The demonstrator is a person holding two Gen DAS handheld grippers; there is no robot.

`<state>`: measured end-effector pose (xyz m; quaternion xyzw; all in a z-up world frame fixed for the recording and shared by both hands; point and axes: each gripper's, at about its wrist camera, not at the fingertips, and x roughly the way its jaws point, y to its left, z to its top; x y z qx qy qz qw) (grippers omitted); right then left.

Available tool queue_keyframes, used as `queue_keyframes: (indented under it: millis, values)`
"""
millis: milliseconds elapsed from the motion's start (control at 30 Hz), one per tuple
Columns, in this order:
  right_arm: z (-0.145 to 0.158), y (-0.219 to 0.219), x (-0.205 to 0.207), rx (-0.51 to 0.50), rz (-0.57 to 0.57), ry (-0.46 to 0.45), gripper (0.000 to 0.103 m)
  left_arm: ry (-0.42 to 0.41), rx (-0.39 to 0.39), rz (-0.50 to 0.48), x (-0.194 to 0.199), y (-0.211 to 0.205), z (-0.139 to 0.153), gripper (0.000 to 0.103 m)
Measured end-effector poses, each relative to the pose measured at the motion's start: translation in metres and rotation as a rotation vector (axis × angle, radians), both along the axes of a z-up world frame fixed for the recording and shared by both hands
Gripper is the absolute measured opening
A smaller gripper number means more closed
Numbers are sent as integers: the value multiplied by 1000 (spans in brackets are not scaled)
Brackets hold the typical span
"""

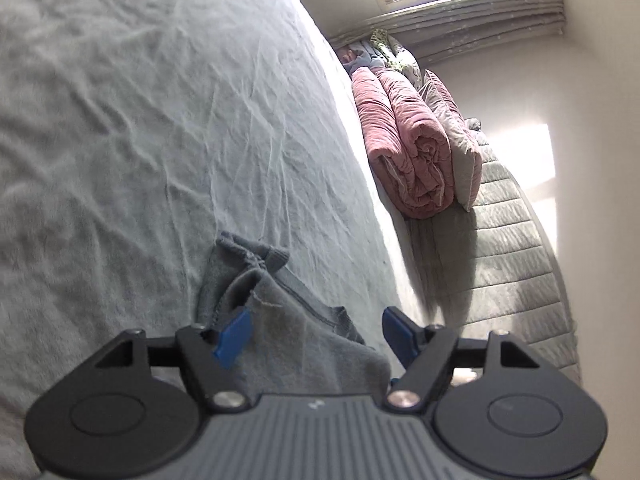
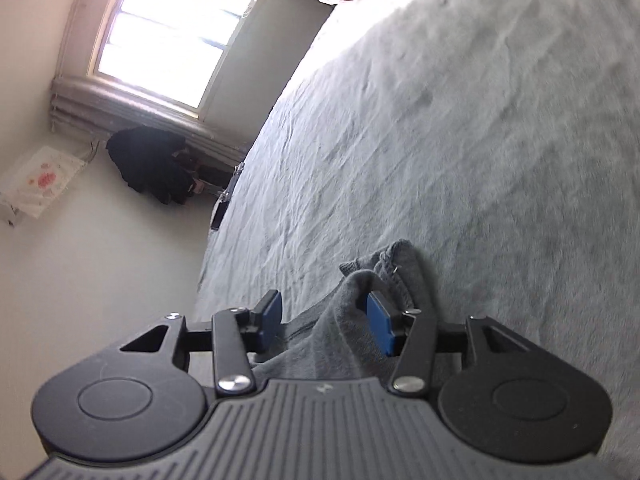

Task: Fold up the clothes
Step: 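Fold the held sweater end over the rest with both tools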

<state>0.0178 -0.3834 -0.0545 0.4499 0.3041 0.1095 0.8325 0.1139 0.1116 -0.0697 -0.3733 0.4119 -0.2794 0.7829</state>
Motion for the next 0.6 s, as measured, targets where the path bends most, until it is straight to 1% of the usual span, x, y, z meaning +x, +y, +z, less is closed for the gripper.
queue_keyframes:
  millis: [33, 133, 200, 267, 300, 333, 367, 400, 433, 500, 600]
  values:
    - [2, 7, 1, -56, 9, -16, 52, -34, 47, 6, 0, -3, 2, 73]
    - [2, 26, 3, -215, 40, -51, 50, -112, 137, -3, 5, -16, -1, 72]
    - [1, 40, 3, -337, 53, -75, 50, -144, 168, -22, 4, -23, -6, 70]
    - [-4, 53, 4, -436, 66, -100, 45, -169, 195, -31, 3, -32, -10, 63]
    - [-8, 57, 4, -474, 75, -110, 43, -176, 208, -23, 3, -34, -12, 57]
    - [-12, 62, 4, -511, 84, -121, 36, -181, 215, -14, 3, -35, -14, 47]
    - [-15, 66, 4, -544, 87, -133, 26, -185, 217, -5, 3, -35, -16, 41]
    - [-14, 69, 3, -566, 76, -149, 18, -189, 215, 4, 2, -34, -18, 21]
    - [-13, 73, 2, -587, 65, -164, 8, -193, 210, 15, 0, -33, -19, 6]
    - [-11, 79, 0, -629, 42, -196, 8, -215, 189, 36, -4, -33, -16, 6]
    - [-9, 89, -3, -693, 8, -243, 7, -277, 176, 57, -12, -37, -3, 5]
